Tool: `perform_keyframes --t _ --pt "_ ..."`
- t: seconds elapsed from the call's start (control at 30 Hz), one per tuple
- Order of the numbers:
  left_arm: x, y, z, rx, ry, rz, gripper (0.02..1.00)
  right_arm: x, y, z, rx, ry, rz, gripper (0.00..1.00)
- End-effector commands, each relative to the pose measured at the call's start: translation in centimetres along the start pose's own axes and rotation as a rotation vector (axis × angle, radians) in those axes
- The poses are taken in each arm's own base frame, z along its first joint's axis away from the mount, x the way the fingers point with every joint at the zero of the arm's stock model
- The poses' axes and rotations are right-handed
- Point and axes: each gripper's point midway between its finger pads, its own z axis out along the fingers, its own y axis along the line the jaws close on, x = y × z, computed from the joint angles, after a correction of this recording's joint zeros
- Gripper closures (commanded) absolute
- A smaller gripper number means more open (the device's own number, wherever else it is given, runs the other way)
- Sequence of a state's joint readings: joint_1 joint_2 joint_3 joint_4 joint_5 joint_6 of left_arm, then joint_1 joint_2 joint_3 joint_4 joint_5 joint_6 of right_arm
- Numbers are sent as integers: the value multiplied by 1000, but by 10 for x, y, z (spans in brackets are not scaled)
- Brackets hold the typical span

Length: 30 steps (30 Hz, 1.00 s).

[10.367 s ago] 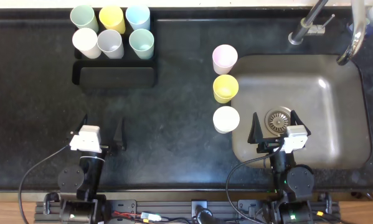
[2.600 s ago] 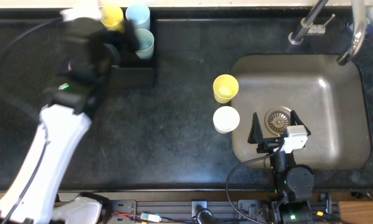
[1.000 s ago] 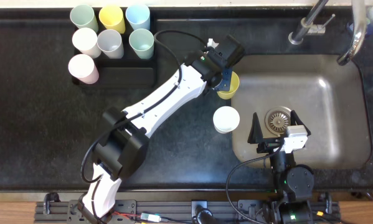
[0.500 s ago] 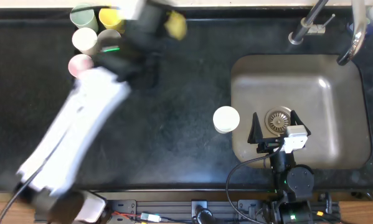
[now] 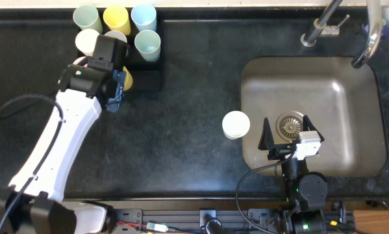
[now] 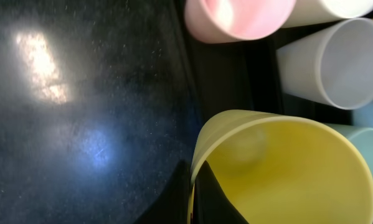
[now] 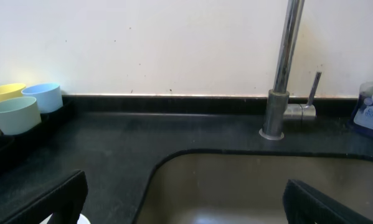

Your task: Store Cups

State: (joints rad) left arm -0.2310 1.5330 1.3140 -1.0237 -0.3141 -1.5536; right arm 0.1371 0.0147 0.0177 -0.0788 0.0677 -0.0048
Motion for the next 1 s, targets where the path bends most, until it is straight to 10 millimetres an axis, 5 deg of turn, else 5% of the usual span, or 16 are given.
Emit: perform_keyframes --t 0.03,1.0 --pt "-7 -4 3 6 -36 -82 982 2 -2 0 10 -4 -2 3" --pt "-15 -18 69 -49 -82 -119 958 2 -2 0 10 -4 -2 3"
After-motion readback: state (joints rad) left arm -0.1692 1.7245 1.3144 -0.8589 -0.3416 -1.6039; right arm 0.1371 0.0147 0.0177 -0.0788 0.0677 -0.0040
